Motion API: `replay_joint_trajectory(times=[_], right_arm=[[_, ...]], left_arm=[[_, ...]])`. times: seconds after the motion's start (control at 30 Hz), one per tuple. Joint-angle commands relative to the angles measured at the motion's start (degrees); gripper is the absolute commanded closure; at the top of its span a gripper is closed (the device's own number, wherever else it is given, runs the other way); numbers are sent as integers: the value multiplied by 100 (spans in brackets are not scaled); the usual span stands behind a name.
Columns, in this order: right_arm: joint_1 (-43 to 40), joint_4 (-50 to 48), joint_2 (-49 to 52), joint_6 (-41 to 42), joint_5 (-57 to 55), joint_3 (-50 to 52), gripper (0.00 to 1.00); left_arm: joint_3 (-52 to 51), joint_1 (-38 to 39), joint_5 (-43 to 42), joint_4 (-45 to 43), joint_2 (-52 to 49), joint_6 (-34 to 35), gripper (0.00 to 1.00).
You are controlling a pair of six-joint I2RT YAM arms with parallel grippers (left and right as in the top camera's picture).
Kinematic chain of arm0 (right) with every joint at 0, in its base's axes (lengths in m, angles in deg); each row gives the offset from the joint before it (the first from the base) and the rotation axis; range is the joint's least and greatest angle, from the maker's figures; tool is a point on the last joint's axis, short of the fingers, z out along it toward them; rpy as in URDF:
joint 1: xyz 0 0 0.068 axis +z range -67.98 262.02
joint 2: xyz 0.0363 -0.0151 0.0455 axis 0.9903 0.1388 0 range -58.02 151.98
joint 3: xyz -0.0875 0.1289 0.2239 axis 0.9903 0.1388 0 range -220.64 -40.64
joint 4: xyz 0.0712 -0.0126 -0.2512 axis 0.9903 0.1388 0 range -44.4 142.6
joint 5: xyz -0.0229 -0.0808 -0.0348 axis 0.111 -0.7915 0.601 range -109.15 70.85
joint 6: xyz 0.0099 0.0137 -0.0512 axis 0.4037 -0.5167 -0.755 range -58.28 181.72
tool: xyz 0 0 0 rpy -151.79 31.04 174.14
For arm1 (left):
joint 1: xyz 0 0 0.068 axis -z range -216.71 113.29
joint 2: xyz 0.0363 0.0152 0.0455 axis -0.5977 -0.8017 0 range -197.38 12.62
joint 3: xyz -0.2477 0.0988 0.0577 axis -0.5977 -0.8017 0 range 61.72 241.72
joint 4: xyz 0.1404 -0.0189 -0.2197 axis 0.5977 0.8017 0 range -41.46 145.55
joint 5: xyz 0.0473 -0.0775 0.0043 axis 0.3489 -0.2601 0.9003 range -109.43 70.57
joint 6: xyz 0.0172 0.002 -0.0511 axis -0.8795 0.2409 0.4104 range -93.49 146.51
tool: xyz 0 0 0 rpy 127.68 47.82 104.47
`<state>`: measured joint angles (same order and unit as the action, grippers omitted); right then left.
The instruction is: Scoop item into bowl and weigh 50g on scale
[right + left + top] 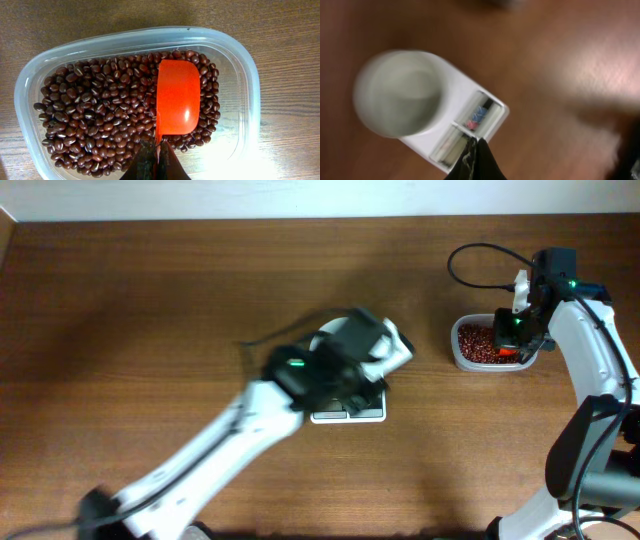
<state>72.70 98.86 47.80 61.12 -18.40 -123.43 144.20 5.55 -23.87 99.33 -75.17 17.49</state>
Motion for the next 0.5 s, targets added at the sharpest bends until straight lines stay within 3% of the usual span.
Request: replay_joint_trajectory(times=[0.0,0.2,0.33,0.47], right_arm=[[31,-61,42,2,26,24,96],[31,-96,42,4,31,24,96],[31,-219,42,4,26,24,96],[31,-258,42,2,11,24,96]], left_arm=[[74,-1408,225,-442,732,555,100],[72,-4148,273,-1989,481,841,100],[72,-5023,269,-2522,-26,981,100],[72,-5077,205,-2374,-356,1032,100]])
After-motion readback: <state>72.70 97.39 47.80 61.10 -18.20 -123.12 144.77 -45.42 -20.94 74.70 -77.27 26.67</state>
